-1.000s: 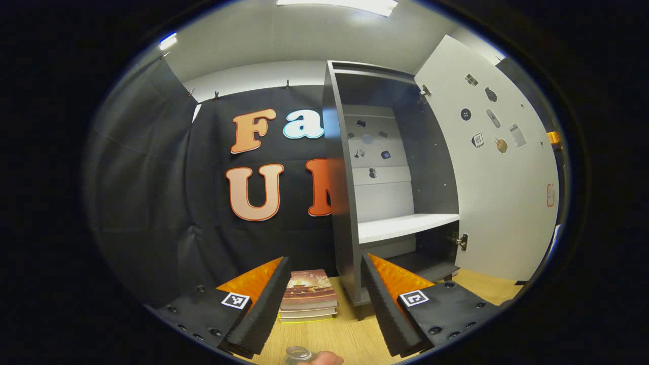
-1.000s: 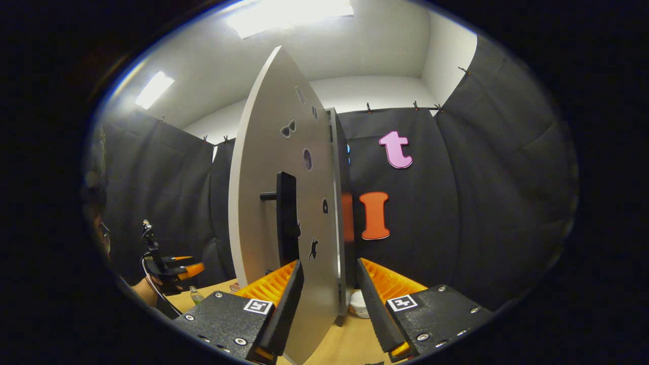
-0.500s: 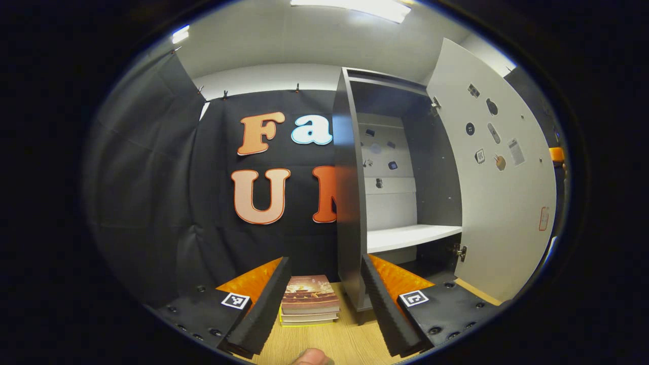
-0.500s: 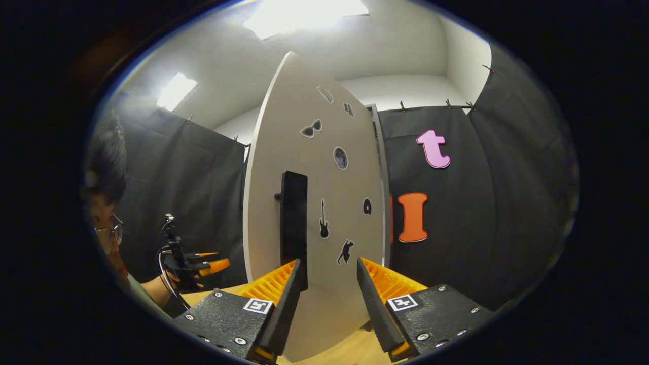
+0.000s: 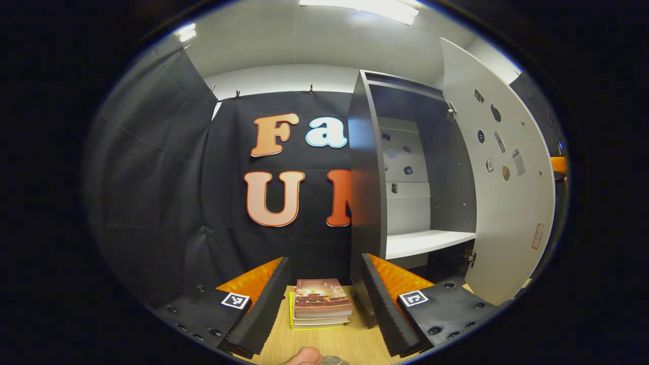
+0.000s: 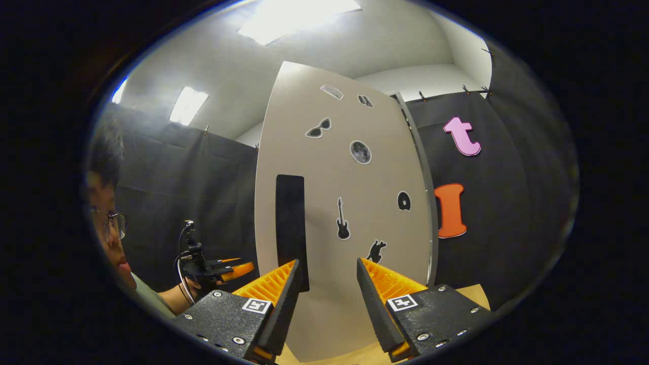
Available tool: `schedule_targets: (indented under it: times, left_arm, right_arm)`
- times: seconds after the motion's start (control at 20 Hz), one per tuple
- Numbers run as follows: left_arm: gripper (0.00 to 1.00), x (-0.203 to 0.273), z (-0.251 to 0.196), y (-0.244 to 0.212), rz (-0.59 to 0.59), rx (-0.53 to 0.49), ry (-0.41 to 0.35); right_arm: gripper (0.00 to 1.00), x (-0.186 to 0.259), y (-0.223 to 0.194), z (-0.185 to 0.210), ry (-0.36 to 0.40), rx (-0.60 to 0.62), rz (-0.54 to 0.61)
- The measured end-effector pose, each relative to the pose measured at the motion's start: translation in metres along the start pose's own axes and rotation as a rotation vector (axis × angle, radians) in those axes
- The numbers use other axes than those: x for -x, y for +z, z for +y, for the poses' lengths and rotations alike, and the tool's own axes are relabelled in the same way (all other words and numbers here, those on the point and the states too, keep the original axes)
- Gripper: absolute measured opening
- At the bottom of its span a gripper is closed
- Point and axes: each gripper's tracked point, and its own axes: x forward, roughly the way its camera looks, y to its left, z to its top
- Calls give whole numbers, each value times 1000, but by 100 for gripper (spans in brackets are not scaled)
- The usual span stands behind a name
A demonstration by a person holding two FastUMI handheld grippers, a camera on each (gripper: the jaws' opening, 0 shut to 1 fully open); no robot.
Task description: Open the cabinet door with the right hand, grasp the bottle in the cabinet with the left hand and place it on the coaster, then close the cabinet door with the right hand.
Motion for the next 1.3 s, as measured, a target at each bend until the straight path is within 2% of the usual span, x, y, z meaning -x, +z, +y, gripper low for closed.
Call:
schedule_targets:
  times: [0.05, 0.1, 0.15, 0.2, 0.4, 0.45, 0.5, 0.6, 0.7, 0.85, 0.95, 1.0, 1.1, 1.3]
  left_arm:
    - [92, -1, 0, 1, -4, 3, 1]
    - [92, -2, 1, 2, -6, 5, -1]
    - [92, -2, 3, 2, -8, 6, 2]
    - [92, -2, 5, 2, -9, 6, 3]
    - [92, 2, 20, 1, -18, 13, 18]
    - [91, 2, 26, 1, -20, 14, 25]
    - [92, 3, 33, 1, -22, 15, 36]
    - [92, 5, 48, -1, -19, 23, 58]
    - [92, 8, 58, -2, -16, 34, 70]
    - [91, 11, 68, -3, -6, 23, 79]
    - [91, 13, 74, -1, -13, 10, 92]
    - [89, 14, 77, 1, -16, 2, 97]
    - [90, 13, 78, 8, -28, -2, 102]
    - [91, 13, 76, 14, -25, -6, 99]
  right_arm:
    - [75, 0, 1, 4, 28, -13, 6]
    - [63, -1, 1, 10, 68, -34, 16]
    - [70, -3, -1, 19, 106, -50, 28]
    - [71, -7, -2, 25, 127, -53, 39]
    - [75, -25, 6, 13, 81, -8, 11]
    - [80, -28, 8, 13, 71, -5, 1]
    - [75, -33, 7, 14, 73, -9, 3]
    - [76, -36, 3, 19, 80, -16, 24]
    - [75, -45, -2, 19, 46, 8, 46]
    - [76, -62, -14, 24, 9, 46, 77]
    - [76, -68, -16, 29, 22, 42, 86]
    - [80, -70, -15, 28, 8, 50, 83]
    - [77, -69, -12, 25, -24, 65, 78]
    - [80, -73, -11, 19, -63, 47, 92]
